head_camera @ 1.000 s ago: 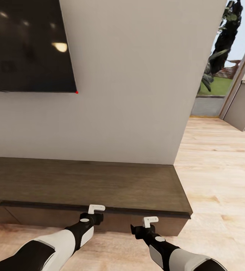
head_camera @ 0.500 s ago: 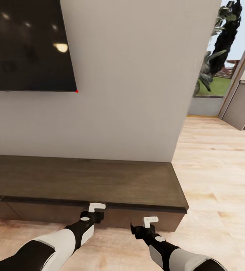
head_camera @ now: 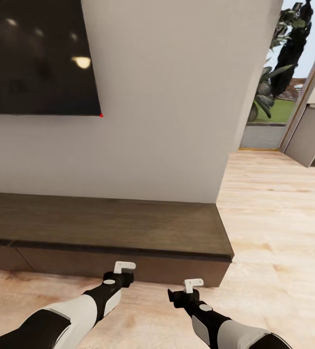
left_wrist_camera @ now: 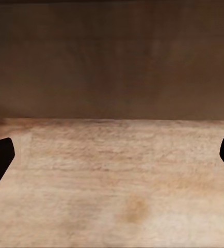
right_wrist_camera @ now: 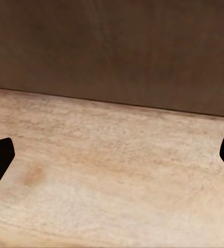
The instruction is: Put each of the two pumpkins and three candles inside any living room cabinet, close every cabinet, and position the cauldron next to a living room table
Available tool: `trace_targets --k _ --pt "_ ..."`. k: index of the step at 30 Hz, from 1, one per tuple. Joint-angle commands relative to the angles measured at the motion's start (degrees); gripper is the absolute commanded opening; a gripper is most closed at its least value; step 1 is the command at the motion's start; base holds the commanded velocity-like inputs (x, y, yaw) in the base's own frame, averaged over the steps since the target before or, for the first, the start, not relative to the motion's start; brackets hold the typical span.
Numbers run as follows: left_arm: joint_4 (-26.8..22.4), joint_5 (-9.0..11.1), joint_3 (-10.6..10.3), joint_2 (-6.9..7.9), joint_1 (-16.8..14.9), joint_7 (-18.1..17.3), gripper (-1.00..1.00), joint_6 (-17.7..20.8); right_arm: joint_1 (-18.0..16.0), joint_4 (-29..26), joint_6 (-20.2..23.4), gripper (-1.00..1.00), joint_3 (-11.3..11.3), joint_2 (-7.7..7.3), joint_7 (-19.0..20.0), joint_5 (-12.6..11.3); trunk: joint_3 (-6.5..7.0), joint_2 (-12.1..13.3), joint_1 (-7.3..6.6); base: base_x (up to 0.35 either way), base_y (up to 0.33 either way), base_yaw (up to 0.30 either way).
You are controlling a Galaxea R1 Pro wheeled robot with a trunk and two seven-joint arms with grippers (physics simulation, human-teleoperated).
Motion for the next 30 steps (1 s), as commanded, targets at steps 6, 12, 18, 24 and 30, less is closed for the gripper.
trace_targets --k 6,12,18,24,30 --pt "0.1 1.4 0.1 0.03 -0.1 0.2 1.0 -0.2 0.0 0.1 -0.2 1.0 0.3 0.0 0.3 -0.6 0.32 0.0 -0.01 0.0 0.0 0.217" --pt "0.0 5.7 0.7 1.58 0.1 0.1 1.0 -0.3 0.0 0.0 0.3 1.0 0.4 0.0 0.4 -0.4 0.65 0.0 -0.01 0.0 0.0 0.232" --pt "-0.2 11.9 0.7 1.87 0.1 0.1 1.0 -0.5 0.0 0.1 0.5 1.0 0.4 0.0 0.5 -0.3 0.79 0.0 -0.01 0.0 0.0 0.104" --pt "-0.4 13.1 0.8 1.87 0.1 0.0 1.0 -0.2 0.0 0.1 1.4 1.0 0.5 0.0 0.4 -0.3 0.8 0.0 -0.01 0.0 0.0 0.012" --pt "-0.5 20.4 7.6 2.0 0.1 -0.2 1.0 0.4 0.4 0.2 2.3 1.0 0.4 0.0 0.5 -0.3 0.8 0.0 -0.01 0.0 0.0 0.001"
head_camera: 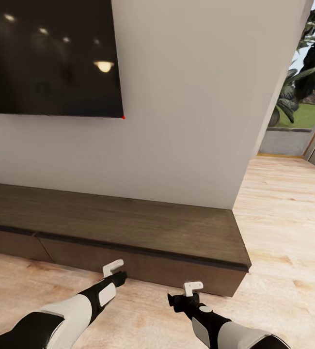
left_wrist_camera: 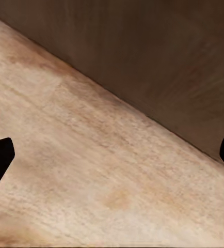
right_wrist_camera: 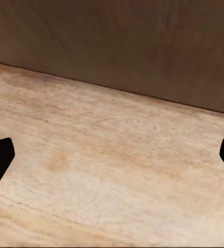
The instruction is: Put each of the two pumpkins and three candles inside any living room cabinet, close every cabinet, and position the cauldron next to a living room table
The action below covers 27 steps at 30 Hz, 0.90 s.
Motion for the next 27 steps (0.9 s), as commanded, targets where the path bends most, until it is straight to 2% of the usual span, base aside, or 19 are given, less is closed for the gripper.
trace_targets --k 1,2,5,10,16,20,27 --pt "0.0 0.9 0.0 -0.01 0.0 0.1 1.0 0.0 0.1 0.1 -0.2 1.0 0.3 0.01 0.3 -0.6 -0.05 0.0 -0.01 0.0 0.0 0.0" --pt "0.0 1.5 0.7 0.03 0.0 0.2 1.0 1.6 0.7 0.1 -0.1 1.0 0.3 0.01 0.2 -0.6 -0.05 0.0 -0.01 0.0 0.0 0.0" --pt "0.0 0.9 0.5 0.03 0.0 0.2 1.0 3.0 0.9 0.1 -0.1 1.0 0.3 0.01 0.2 -0.6 -0.03 0.0 -0.01 0.0 0.0 0.0" --pt "-0.1 -1.7 -0.6 -0.03 0.0 0.3 1.0 3.8 1.0 0.2 0.2 1.0 0.3 0.01 0.1 -0.4 0.23 0.0 -0.01 0.0 0.0 0.044" --pt "-0.1 -2.2 -0.7 -0.03 0.0 -0.2 1.0 3.9 1.0 0.1 0.3 1.0 0.3 0.01 0.1 -0.4 0.58 0.0 -0.01 0.0 0.0 0.197" --pt "0.0 -2.2 -0.7 -0.03 0.0 -0.4 1.0 2.1 1.0 0.1 0.3 1.0 0.4 0.01 0.1 -0.3 0.7 0.0 -0.01 0.0 0.0 0.261" --pt "0.3 -2.2 -0.7 -0.08 0.0 -0.4 1.0 1.4 1.0 0.1 0.3 1.0 0.5 0.01 0.1 -0.2 0.75 0.0 -0.01 0.0 0.0 0.273"
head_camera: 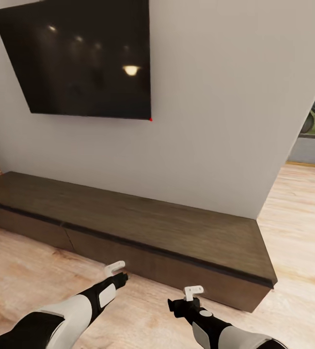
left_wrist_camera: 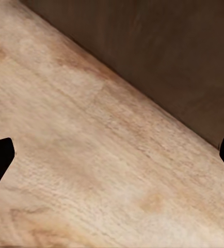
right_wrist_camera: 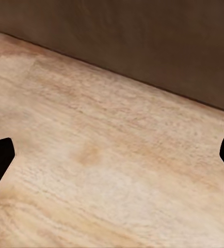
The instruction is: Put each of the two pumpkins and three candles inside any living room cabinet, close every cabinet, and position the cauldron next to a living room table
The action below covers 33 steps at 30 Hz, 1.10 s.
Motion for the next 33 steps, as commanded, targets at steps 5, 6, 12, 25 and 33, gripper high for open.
trace_targets --k 5,6,12,25,33 --pt "0.2 0.5 -0.5 -0.06 0.0 0.2 1.0 -0.2 0.0 0.1 -0.3 1.0 2.0 0.0 0.3 -0.6 -0.05 0.0 -0.01 0.0 0.0 0.276" --pt "0.2 0.5 -0.5 -0.07 0.0 0.2 1.0 -0.2 0.0 0.1 -0.3 1.0 2.2 0.0 0.3 -0.6 -0.05 0.0 -0.01 0.0 0.0 0.277" --pt "0.2 0.4 -0.5 -0.08 0.0 0.2 1.0 -0.2 0.0 0.1 -0.3 1.0 2.7 0.0 0.3 -0.6 -0.02 0.0 -0.01 0.0 0.0 0.277" --pt "0.2 0.5 -0.5 -0.03 0.0 0.2 1.0 -0.2 0.1 0.1 -0.3 1.0 2.7 0.0 0.3 -0.6 0.16 0.0 -0.01 0.0 0.0 0.277" --pt "0.3 0.4 -0.5 -0.07 0.0 0.2 1.0 -0.2 0.1 0.1 -0.4 1.0 2.7 0.0 0.3 -0.7 0.17 0.0 -0.01 0.0 0.0 0.278"
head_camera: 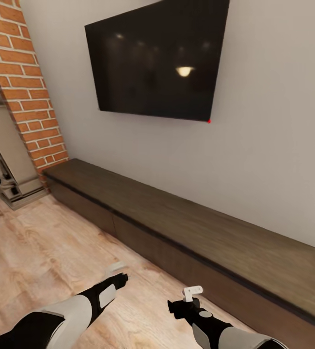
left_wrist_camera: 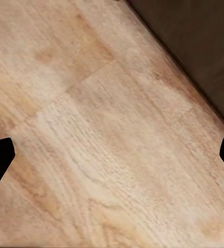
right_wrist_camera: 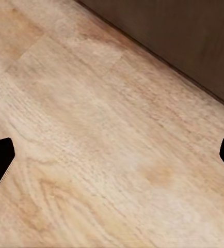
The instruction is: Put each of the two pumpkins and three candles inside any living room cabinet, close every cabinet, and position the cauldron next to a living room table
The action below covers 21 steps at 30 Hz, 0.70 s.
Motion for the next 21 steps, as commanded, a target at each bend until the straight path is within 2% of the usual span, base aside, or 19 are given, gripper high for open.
trace_targets --k 1,21 --pt "0.1 0.5 -0.5 -0.04 -0.1 0.1 1.0 -0.2 0.0 0.1 -0.3 1.0 0.3 0.0 0.3 -0.6 -0.03 0.0 -0.01 0.0 0.0 0.277" --pt "0.1 0.5 -0.5 -0.04 -0.1 0.1 1.0 -0.2 0.0 0.1 -0.3 1.0 0.4 0.0 0.3 -0.5 0.9 0.0 -0.01 0.0 0.0 0.249"
